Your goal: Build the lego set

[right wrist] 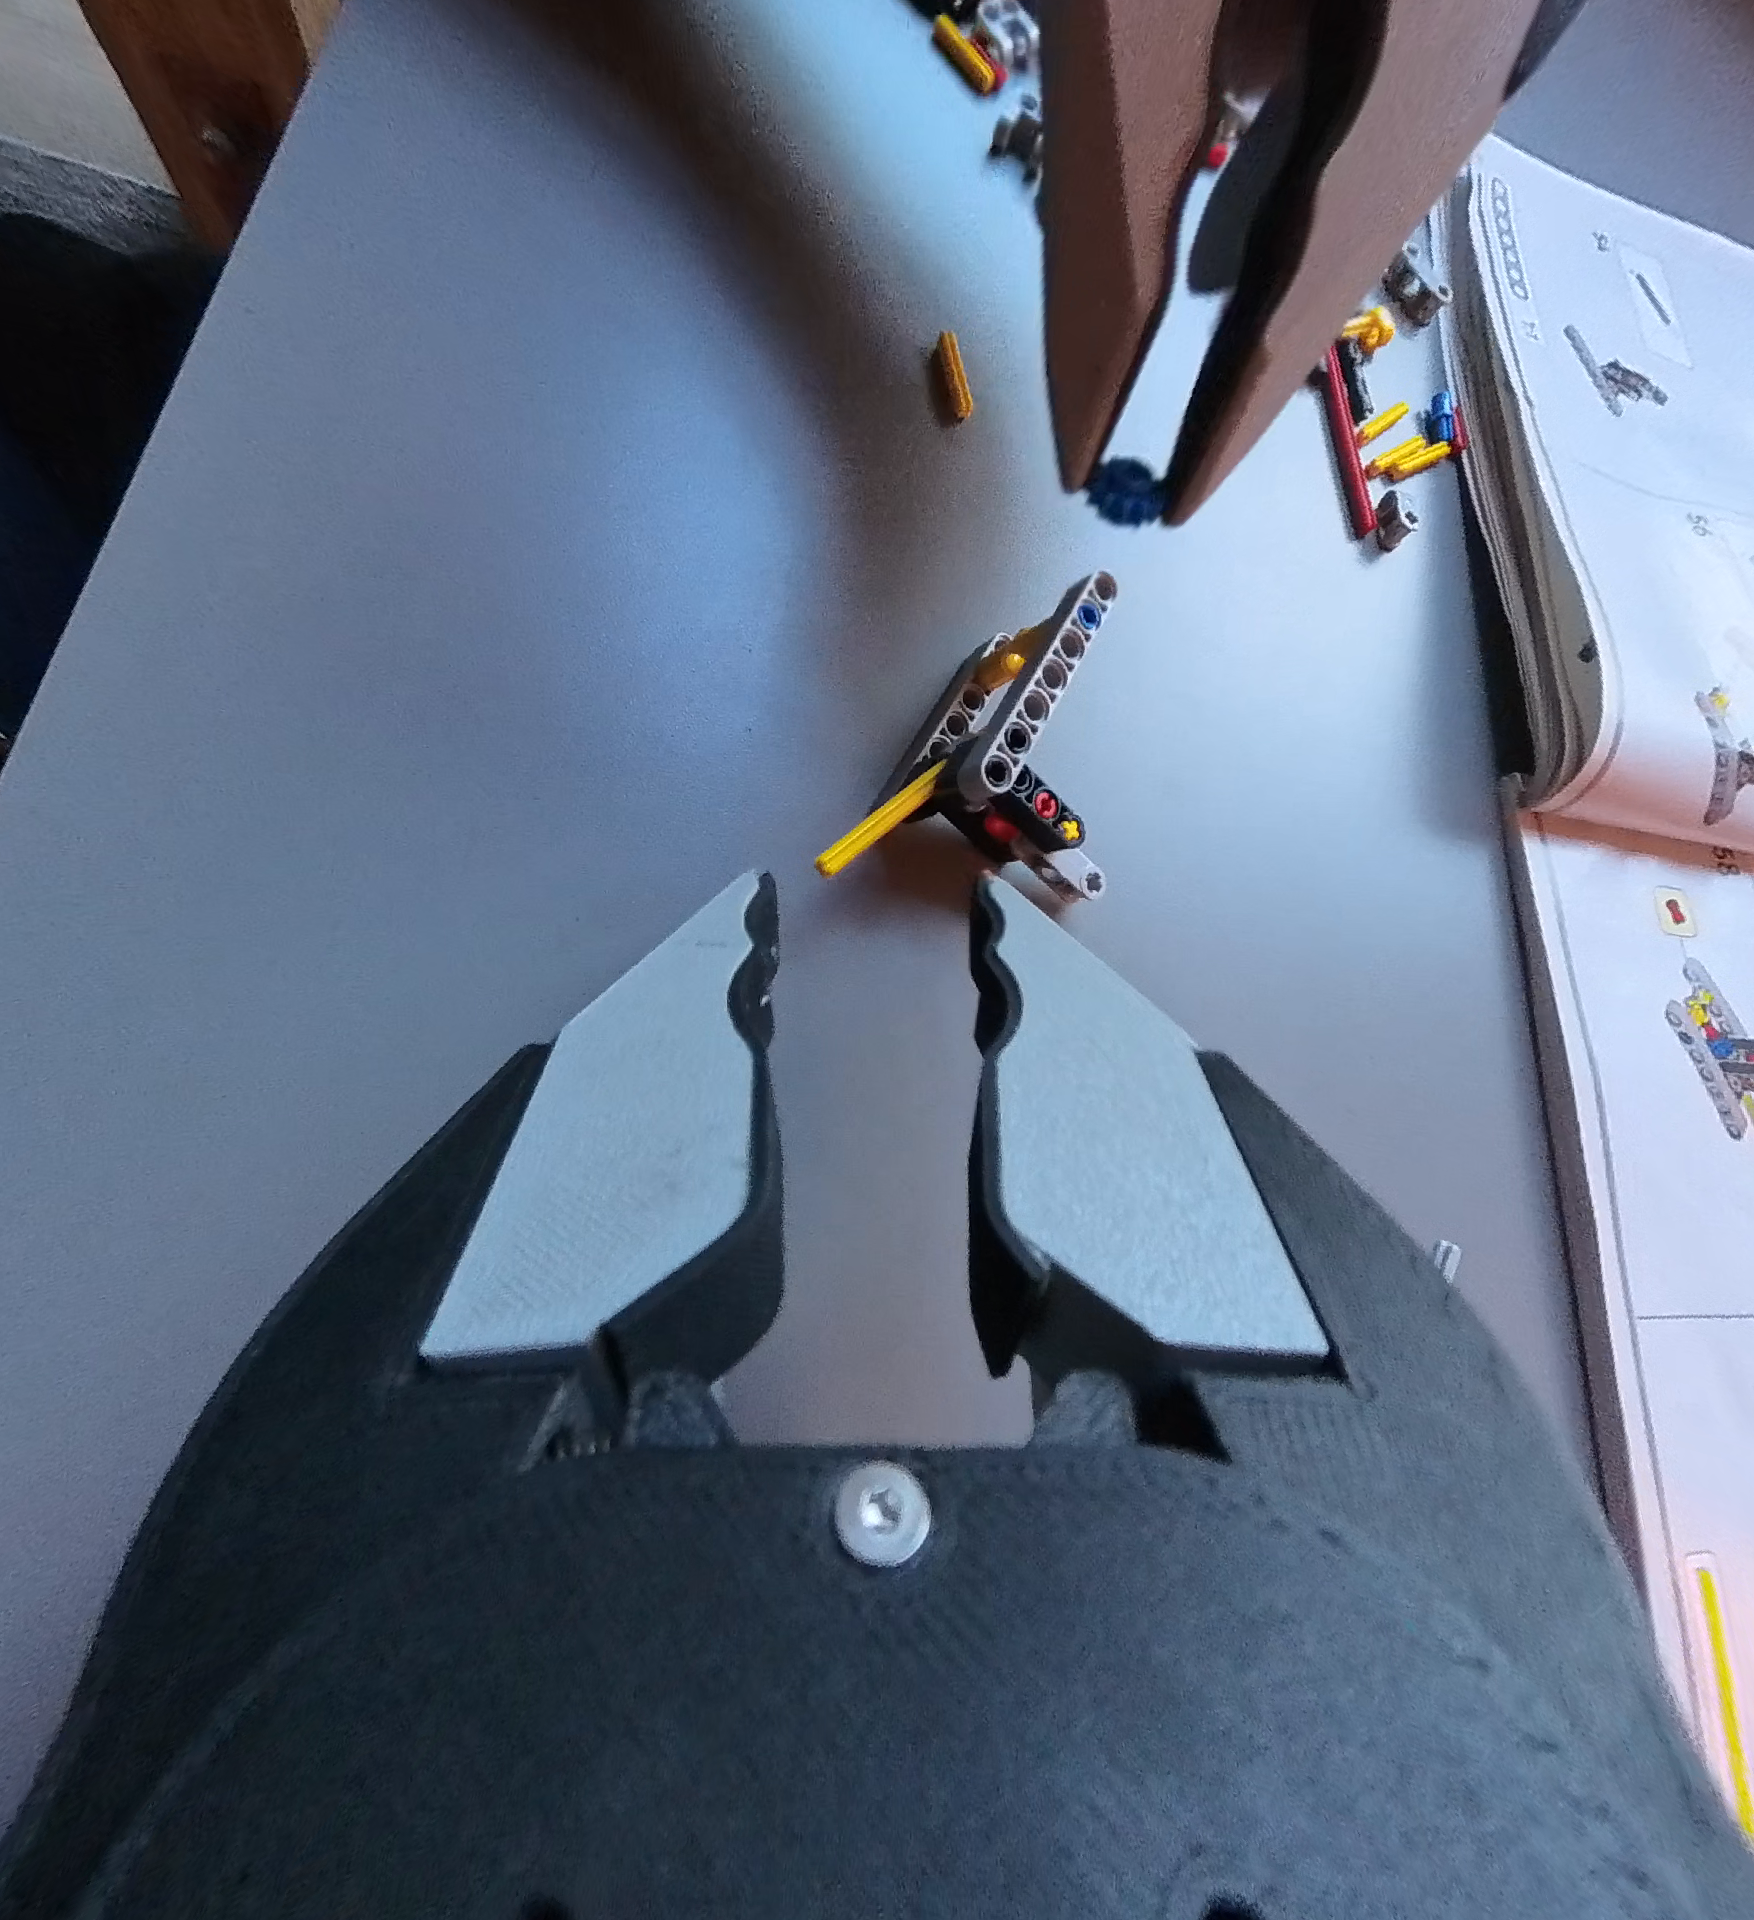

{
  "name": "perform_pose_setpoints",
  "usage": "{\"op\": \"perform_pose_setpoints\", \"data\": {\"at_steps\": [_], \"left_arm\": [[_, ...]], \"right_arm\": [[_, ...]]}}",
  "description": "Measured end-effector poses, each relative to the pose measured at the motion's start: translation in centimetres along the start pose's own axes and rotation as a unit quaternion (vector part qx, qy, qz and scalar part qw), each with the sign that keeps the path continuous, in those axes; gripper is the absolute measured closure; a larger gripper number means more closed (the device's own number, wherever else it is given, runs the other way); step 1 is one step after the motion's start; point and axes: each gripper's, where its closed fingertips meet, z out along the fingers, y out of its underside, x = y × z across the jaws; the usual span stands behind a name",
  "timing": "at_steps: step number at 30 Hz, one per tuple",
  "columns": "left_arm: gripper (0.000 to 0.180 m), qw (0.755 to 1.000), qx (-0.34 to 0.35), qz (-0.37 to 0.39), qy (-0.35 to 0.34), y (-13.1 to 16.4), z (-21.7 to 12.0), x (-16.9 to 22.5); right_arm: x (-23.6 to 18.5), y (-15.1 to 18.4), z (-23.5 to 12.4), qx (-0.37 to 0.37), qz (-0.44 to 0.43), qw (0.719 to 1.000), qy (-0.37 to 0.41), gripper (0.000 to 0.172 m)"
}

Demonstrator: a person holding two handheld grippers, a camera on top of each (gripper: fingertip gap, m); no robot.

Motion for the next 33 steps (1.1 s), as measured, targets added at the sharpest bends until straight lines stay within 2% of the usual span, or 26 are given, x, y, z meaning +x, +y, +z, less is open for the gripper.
{"op": "perform_pose_setpoints", "data": {"at_steps": [8, 14, 19, 21, 27, 33], "left_arm": [[0.169, 0.998, -0.055, -0.019, 0.02, 1.6, -0.5, 1.4], [0.169, 0.994, -0.11, -0.014, 0.014, 4.6, 0.8, 2.1], [0.169, 0.989, -0.151, 0.01, 0.001, 5.7, 1.8, 2.5], [0.159, 0.987, -0.161, 0.011, 0.005, 5.8, 1.9, 2.8], [0.15, 0.99, -0.143, -0.005, 0.003, 5.2, 1.5, 2.9], [0.155, 0.995, -0.096, -0.005, -0.01, 3.1, -0.6, 2.0]], "right_arm": [[0.0, 0.3, -0.1, 0.005, 0.011, 1.0, 0.002, 0.139], [0.0, 0.4, -0.1, 0.005, 0.013, 1.0, 0.003, 0.14], [0.0, 0.4, 0.0, 0.004, 0.014, 1.0, 0.003, 0.141], [0.0, 0.5, 0.1, 0.003, 0.014, 1.0, 0.004, 0.141], [-0.1, 0.6, 0.1, 0.003, 0.013, 1.0, 0.004, 0.142], [-0.4, 0.8, 0.0, 0.0, 0.016, 1.0, -0.007, 0.149]]}}
